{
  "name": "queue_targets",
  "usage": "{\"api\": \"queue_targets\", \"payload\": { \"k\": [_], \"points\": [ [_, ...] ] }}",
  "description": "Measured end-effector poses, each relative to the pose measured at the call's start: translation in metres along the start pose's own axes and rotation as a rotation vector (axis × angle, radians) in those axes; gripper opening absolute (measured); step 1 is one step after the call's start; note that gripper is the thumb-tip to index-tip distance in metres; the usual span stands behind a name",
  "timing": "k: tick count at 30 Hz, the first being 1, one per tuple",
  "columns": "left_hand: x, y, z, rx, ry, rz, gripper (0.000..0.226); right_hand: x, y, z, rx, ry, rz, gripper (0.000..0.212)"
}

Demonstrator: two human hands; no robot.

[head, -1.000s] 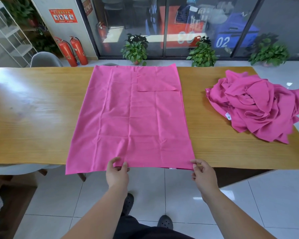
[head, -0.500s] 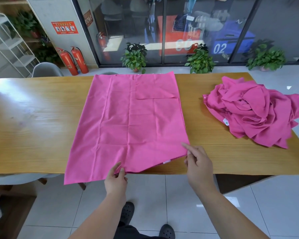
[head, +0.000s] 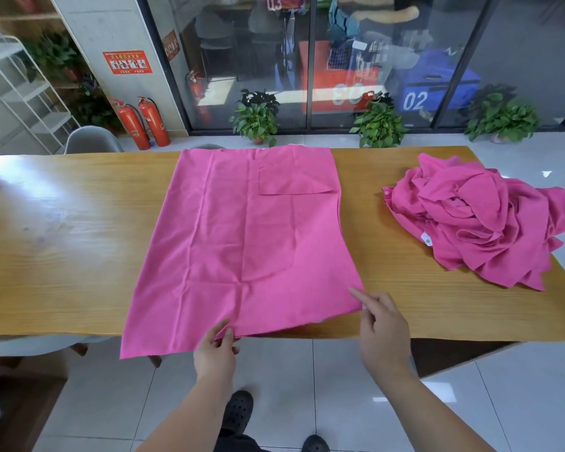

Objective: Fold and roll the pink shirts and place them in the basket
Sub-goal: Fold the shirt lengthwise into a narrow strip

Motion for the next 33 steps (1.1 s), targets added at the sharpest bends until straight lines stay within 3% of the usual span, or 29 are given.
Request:
{"api": "queue_targets", "payload": {
  "k": [3, 7, 10, 12, 16, 22, 28, 33],
  "points": [
    [-0.002, -0.003, -0.005, 0.001, -0.037, 0.014, 0.024, -0.019, 0.086, 0.002, -0.454, -0.107, -0.05, 0.042],
    [0.001, -0.009, -0.011, 0.037, -0.043, 0.041, 0.023, -0.035, 0.135, -0.014, -0.715, -0.143, 0.226, 0.04],
    [0.007, -0.01, -0.014, 0.08, -0.035, 0.028, 0.024, -0.039, 0.138, -0.026, -0.758, -0.154, 0.399, 0.037],
    [0.011, -0.011, -0.016, 0.12, -0.027, 0.01, 0.026, -0.048, 0.134, -0.031, -0.762, -0.25, 0.472, 0.033],
    [0.017, -0.012, -0.019, 0.166, -0.044, -0.025, 0.03, -0.072, 0.124, -0.05, -0.762, -0.488, 0.518, 0.032],
    [0.026, -0.009, -0.015, 0.184, -0.127, 0.012, 0.032, -0.113, 0.094, -0.069, -0.737, -0.695, 0.497, 0.035],
    [0.052, -0.004, 0.008, 0.171, -0.222, 0.049, 0.038, -0.152, 0.05, -0.074, -0.716, -0.717, 0.502, 0.035],
    [0.086, -0.008, 0.034, 0.172, -0.199, 0.039, 0.04, -0.185, 0.022, -0.088, -0.701, -0.735, 0.465, 0.036]
  ]
}}
Point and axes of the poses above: each hand's wrist, its own z-axis towards the middle knuckle, its own x-axis out of the back of the hand, y = z × x, the point moved 8 cm from there along z, towards the middle knuckle, and after that the axes turned 14 degrees about -x, right-handed, at the moved point
